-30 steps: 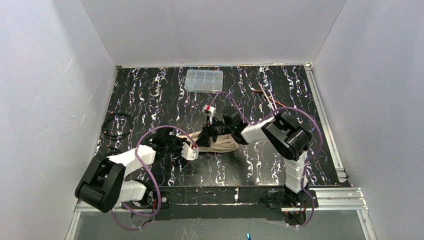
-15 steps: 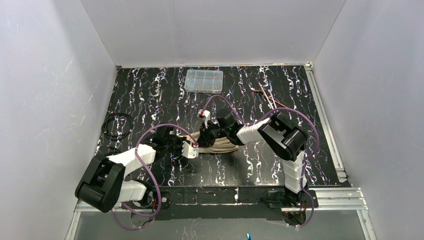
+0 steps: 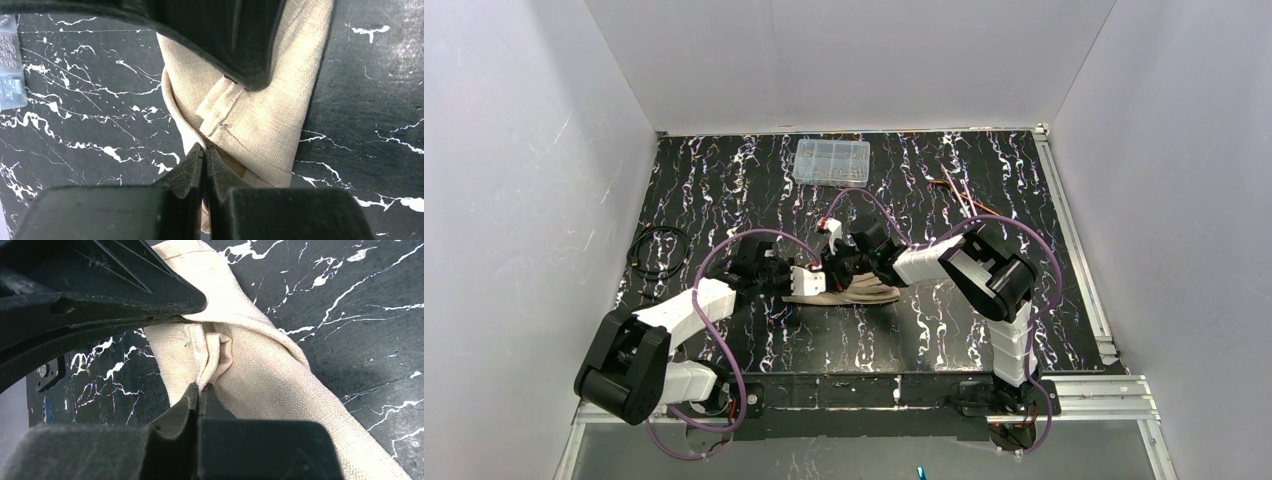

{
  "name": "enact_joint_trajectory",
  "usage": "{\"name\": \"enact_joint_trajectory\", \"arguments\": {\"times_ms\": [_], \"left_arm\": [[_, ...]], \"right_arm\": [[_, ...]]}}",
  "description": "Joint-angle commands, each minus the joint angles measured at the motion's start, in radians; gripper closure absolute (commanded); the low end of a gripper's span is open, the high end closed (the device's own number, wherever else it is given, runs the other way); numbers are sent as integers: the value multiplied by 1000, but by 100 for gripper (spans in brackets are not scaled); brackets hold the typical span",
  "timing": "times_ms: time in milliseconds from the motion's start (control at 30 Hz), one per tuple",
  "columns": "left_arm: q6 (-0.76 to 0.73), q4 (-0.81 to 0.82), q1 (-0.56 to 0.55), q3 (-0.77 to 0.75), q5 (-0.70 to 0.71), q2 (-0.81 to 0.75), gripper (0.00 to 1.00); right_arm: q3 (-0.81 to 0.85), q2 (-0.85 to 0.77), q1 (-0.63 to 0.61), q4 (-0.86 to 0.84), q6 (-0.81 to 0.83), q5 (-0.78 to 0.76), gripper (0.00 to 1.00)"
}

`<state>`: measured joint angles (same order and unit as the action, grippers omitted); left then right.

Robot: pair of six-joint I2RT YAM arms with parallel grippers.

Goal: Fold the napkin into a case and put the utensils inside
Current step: Stuff the top corner of the smaller-rectangle-folded napkin into the folded napkin.

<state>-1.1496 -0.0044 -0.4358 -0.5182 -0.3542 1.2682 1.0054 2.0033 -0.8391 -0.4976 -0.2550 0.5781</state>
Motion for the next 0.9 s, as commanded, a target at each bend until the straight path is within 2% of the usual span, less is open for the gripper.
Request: {"name": "enact_joint_trajectory", "arguments": {"times_ms": [0,467,667,867], "left_arm": [[80,-31,-1,-42,-9,-21,100],[118,-19,-1,-39,-36,-61,100],[72,-20,-1,-9,-54,-72,100],[17,0,-1,27,-51,-74,100]], "right_arm": [[47,3,-7,90,20,-15,99],[207,70,-18,391,38,-79,99],[217,8,-18,356,-58,-28,99],[237,-6,-17,362,-86,12,99]]}}
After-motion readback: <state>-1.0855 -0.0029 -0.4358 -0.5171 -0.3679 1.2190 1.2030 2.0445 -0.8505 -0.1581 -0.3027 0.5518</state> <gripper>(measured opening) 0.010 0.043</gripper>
